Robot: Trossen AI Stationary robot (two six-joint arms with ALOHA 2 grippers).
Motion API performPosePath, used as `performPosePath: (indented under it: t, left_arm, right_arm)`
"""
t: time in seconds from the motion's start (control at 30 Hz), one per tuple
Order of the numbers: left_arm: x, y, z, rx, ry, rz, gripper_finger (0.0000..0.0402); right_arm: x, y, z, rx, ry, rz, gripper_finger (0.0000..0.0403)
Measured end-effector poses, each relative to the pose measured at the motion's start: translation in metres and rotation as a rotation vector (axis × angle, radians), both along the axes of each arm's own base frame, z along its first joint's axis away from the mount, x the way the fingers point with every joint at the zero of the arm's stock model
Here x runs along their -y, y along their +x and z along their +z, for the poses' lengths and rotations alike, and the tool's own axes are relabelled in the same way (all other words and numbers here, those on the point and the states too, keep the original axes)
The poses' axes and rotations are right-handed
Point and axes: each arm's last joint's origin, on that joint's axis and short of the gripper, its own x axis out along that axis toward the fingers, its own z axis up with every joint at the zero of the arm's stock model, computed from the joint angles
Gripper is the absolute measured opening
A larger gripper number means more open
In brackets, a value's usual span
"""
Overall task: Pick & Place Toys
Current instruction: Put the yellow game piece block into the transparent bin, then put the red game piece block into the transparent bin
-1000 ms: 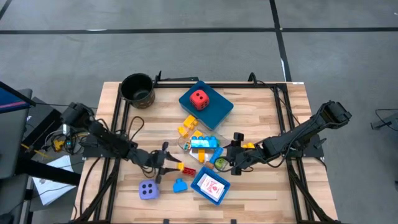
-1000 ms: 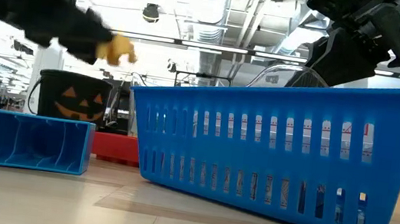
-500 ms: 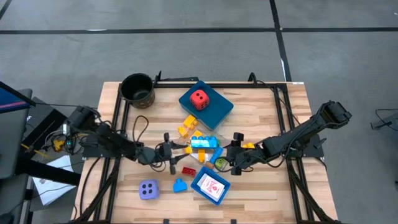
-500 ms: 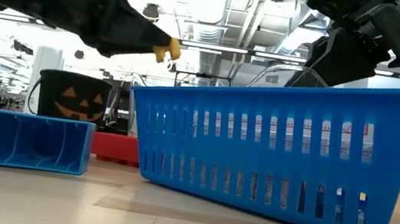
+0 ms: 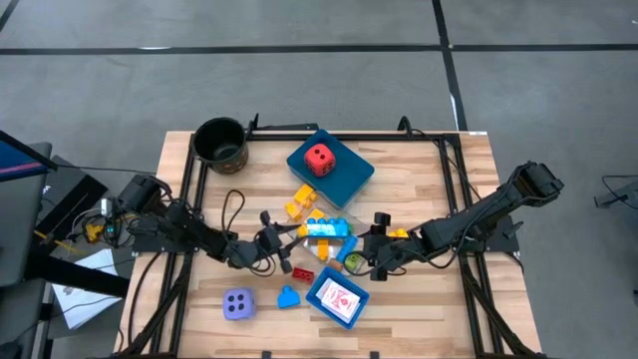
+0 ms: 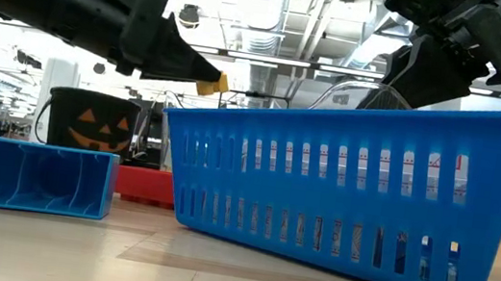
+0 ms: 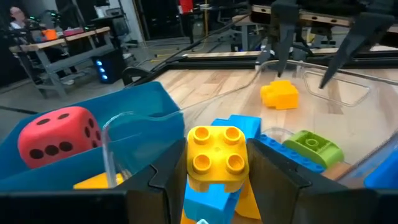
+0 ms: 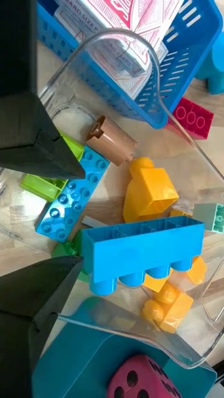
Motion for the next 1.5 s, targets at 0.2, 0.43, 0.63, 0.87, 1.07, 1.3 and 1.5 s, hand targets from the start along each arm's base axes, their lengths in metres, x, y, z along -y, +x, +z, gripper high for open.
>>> performPosePath:
  t: [0.2,0.43,0.63,0.87,1.07,1.3,1.5]
  left_arm:
    - [0.0001,0.0,-0.0001,-0.002,0.0,-0.006,0.0144]
    - [0.0001,-0.0001,-0.0001,-0.002,0.0,-0.006,0.0152]
    - [0.0001,-0.0001,-0.0001,0.0,-0.005,-0.005,0.016]
    - [0.0001,-0.0001,-0.0001,0.001,-0.007,-0.005,0.0196]
    - [0.0001,-0.0001,-0.0001,0.002,-0.007,-0.005,0.0242]
    - [0.0,-0.0001,-0.0002,0.0,-0.005,-0.005,0.0269]
    - [0.0003,-0.0004,-0.0007,-0.007,-0.001,-0.006,0.0269]
  right_arm:
    - [0.0,0.0,0.0,0.0,0.0,0.0,0.0205]
    - [0.0,0.0,0.0,0.0,0.0,0.0,0.0205]
    - [0.0,0.0,0.0001,0.0,0.0,0.0,0.0205]
    - [0.0,0.0,0.0001,0.001,0.0,0.0,0.0205]
    - [0.0,0.0,0.0,0.0,0.0,0.0,0.0205]
    - [0.0,0.0,0.0,0.0,0.0,0.0,0.0205]
    - [0.0,0.0,0.0,0.0,0.0,0.0,0.0205]
